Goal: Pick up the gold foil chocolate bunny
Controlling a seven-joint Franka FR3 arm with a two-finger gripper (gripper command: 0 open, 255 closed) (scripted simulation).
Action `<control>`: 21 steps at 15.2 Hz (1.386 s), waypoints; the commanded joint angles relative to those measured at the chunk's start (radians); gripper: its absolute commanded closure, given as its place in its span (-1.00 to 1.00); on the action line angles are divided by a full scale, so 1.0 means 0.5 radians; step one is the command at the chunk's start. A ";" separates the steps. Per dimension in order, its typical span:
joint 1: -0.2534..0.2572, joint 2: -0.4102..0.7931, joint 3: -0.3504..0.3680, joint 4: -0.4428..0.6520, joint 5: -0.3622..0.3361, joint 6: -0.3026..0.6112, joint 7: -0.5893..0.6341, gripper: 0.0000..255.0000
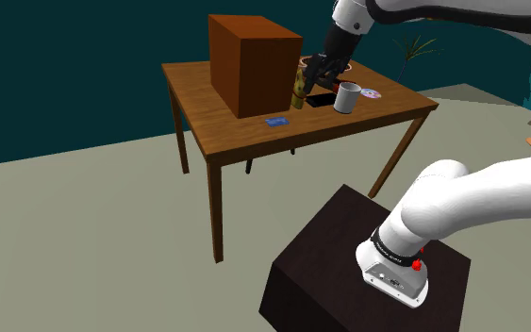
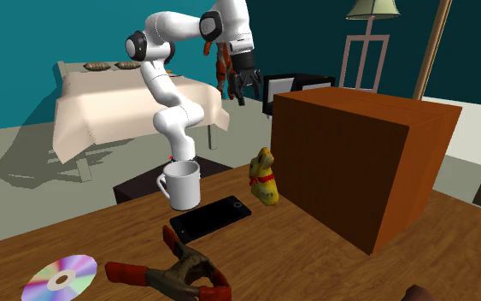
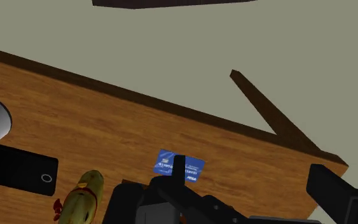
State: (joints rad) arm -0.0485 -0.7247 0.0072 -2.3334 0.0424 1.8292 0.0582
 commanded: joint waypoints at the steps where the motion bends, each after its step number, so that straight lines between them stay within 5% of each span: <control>1: -0.031 0.079 -0.027 0.010 -0.050 0.086 -0.034 -1.00; 21: -0.289 1.034 -0.320 0.429 -0.381 0.823 -0.304 -1.00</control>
State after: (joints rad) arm -0.1901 -0.2182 -0.1489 -2.1182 -0.1458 2.2265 -0.0908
